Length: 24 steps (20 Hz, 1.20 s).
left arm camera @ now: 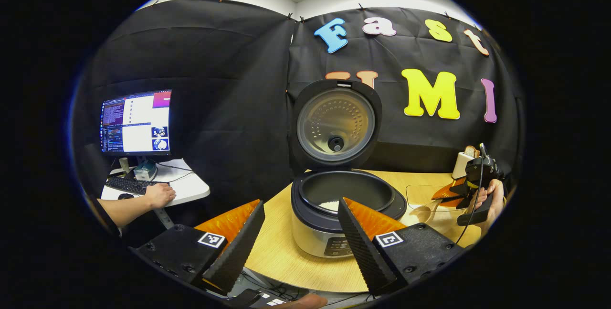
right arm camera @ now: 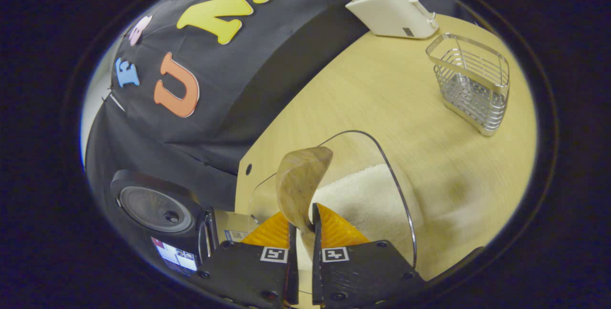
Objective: Close the left gripper, press the button to open the rice cooker; take a wooden spoon from the chopstick holder with the right hand, scoop a spoonful of rice and pour it into the rice cooker, then put the wooden spoon back into the chopstick holder.
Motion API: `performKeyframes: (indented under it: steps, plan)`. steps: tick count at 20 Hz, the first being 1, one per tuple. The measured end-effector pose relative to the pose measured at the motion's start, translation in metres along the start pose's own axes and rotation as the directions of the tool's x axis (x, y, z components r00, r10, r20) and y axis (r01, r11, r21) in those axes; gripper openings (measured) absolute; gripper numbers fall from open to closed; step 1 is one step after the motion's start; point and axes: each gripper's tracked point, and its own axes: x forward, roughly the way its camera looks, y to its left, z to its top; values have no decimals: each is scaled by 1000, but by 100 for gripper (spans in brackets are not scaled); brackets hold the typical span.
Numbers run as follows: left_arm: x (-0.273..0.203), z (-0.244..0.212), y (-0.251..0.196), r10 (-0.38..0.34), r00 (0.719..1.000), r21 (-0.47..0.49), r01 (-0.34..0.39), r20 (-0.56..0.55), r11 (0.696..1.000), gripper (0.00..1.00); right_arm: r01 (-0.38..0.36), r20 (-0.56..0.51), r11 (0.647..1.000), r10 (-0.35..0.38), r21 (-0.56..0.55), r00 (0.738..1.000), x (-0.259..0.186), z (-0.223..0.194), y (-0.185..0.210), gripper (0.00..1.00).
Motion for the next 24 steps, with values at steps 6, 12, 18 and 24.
performKeyframes:
  steps: [6, 12, 18, 24]
  plan:
    - [1, -2, -2, -3, 1000, -8, 3, -8, 1000, 98, -43, -92, 996, 50, 74, 994, 12, -3, 0, 11]
    - [2, 0, -5, -8, 1000, -13, 8, -4, 1000, 98, -63, -152, 993, 78, 99, 985, 15, 1, 1, 10]
    - [4, -2, -3, -1, 1000, -21, 1, -11, 1000, 98, -122, -130, 985, 138, 123, 982, 10, 10, 6, 4]
    - [6, -3, -5, 3, 1000, -23, -3, -18, 1000, 98, -140, -103, 981, 155, 136, 983, 2, 12, 10, 11]
